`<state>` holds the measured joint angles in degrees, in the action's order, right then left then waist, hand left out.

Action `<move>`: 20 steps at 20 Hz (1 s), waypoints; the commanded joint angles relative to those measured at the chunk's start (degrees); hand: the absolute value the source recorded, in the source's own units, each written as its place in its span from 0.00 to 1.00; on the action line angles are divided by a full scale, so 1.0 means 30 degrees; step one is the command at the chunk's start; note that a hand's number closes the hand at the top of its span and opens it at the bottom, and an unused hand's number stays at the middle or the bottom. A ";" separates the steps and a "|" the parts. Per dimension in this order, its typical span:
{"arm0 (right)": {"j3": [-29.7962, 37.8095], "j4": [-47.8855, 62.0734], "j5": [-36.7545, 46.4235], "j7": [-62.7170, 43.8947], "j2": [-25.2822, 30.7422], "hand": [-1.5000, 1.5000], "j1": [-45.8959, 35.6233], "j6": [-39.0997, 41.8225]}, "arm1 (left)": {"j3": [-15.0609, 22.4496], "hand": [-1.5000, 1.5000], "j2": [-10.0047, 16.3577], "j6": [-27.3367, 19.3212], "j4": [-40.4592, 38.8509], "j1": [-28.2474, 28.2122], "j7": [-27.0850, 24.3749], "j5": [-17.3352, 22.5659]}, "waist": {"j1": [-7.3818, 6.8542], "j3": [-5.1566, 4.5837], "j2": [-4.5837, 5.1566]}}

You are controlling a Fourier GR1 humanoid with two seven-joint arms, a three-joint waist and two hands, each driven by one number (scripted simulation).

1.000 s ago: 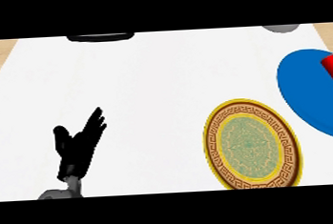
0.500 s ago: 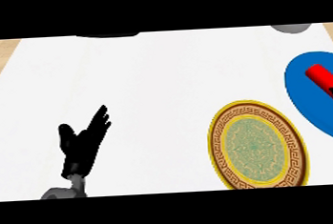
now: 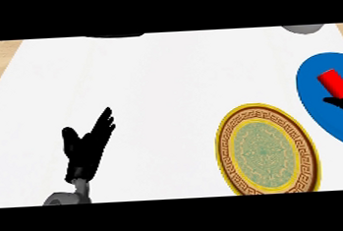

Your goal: Pick the can from the plate and place it in the plate

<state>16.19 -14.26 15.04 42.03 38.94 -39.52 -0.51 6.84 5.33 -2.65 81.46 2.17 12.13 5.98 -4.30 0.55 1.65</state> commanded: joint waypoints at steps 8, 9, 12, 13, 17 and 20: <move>0.3462 0.2162 -0.3275 0.1262 0.1619 0.00 -0.0473 0.4135 | -0.0134 0.50 -0.0009 0.0011 0.0034 0.0010 0.0133 0.0049 | 0.0287 -0.0020 0.0019; 0.3698 0.2320 -0.3603 0.0736 0.2937 0.00 -0.0398 0.6425 | -0.0301 0.50 0.0177 0.0237 -0.0240 -0.0587 -0.0581 0.0094 | 0.0473 -0.0041 -0.0052; 0.3511 0.2509 -0.3427 0.1966 0.2994 0.00 0.0891 0.8114 | -0.0109 0.50 -0.0020 0.0039 -0.0070 -0.0736 -0.0093 0.0029 | 0.0485 -0.0001 -0.0028; 0.3487 0.2421 -0.3446 0.1868 0.3683 0.00 0.0779 0.9506 | -0.0384 0.50 -0.0011 -0.0204 0.0092 -0.0116 0.0280 0.0116 | 0.0577 0.0001 -0.0056; 0.3049 0.2118 -0.3106 0.2914 0.3946 0.00 0.2334 1.1480 | -0.0498 0.50 0.0064 -0.0227 -0.0068 -0.0438 -0.0201 -0.0005 | 0.0760 0.0007 -0.0116; 0.2738 0.1724 -0.2921 0.3101 0.4543 0.00 0.3038 1.2925 | -0.0207 0.50 0.0143 0.0053 0.0547 -0.0999 0.0100 0.0084 | 0.0794 0.0025 -0.0197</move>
<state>25.11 -8.81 5.82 44.47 50.55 -33.93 26.69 5.90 5.61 -2.78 82.30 0.35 11.62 6.08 -2.30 0.64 1.21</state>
